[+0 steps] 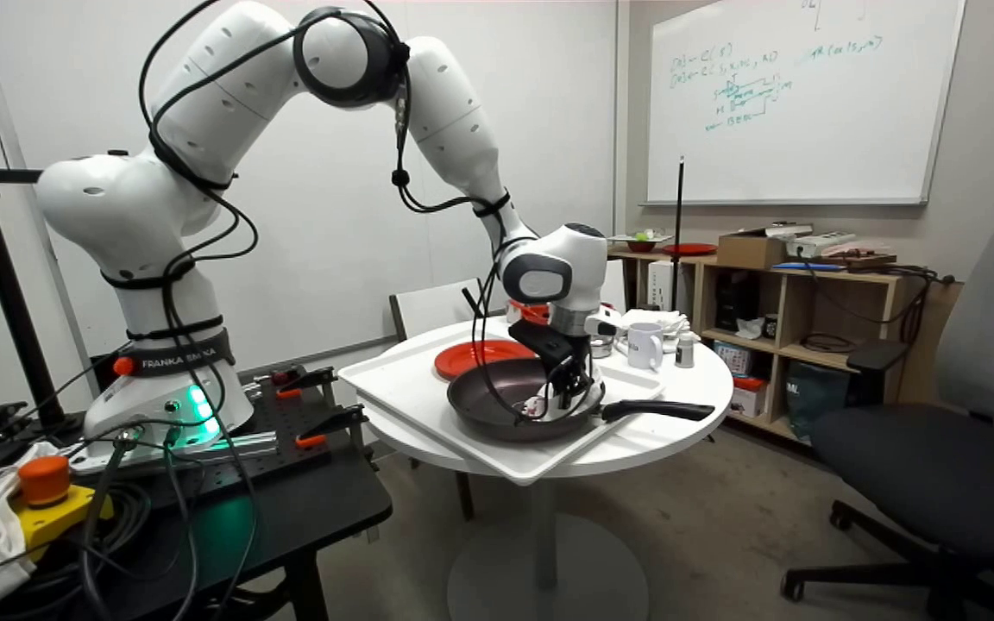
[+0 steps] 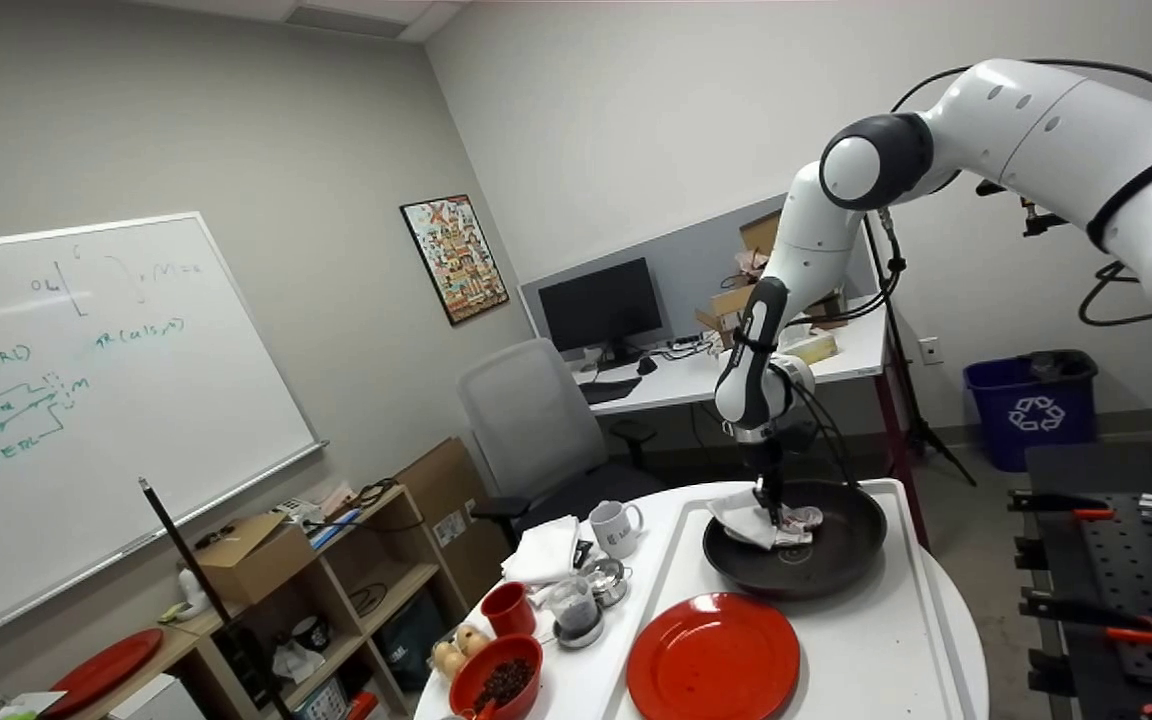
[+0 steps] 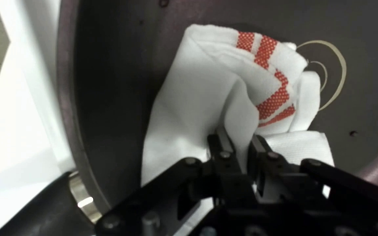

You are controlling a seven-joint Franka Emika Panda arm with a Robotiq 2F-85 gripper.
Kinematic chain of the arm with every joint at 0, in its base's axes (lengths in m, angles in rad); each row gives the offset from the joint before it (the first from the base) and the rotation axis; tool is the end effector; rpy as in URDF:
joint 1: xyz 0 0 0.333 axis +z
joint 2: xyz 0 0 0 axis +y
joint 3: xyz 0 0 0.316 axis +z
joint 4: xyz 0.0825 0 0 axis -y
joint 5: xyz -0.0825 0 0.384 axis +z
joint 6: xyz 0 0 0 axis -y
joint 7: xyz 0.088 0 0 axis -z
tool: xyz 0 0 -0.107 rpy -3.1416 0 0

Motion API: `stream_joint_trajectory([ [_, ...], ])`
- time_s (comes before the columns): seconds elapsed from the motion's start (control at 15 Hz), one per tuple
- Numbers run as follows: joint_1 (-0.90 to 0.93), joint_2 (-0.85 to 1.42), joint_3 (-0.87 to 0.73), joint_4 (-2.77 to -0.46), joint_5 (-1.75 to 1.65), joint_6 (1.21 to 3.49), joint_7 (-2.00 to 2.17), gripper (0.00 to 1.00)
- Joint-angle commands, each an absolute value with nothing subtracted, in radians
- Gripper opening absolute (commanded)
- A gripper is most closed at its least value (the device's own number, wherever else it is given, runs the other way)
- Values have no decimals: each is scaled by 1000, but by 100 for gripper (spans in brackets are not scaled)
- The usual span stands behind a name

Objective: Use the left towel to wipe the pan

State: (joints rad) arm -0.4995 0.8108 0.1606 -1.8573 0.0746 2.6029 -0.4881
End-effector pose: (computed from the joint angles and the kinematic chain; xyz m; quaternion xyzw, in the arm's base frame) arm 0.5815 -0.2077 0.0798 -0.9964 -0.0189 -0.0041 0.0822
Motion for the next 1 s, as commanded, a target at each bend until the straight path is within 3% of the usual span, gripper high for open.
stream_joint_trajectory([
  [0.0,-452,861,125,-1788,92,2590,-464,3],
  [0.93,-331,812,128,-1916,32,2772,-469,3],
])
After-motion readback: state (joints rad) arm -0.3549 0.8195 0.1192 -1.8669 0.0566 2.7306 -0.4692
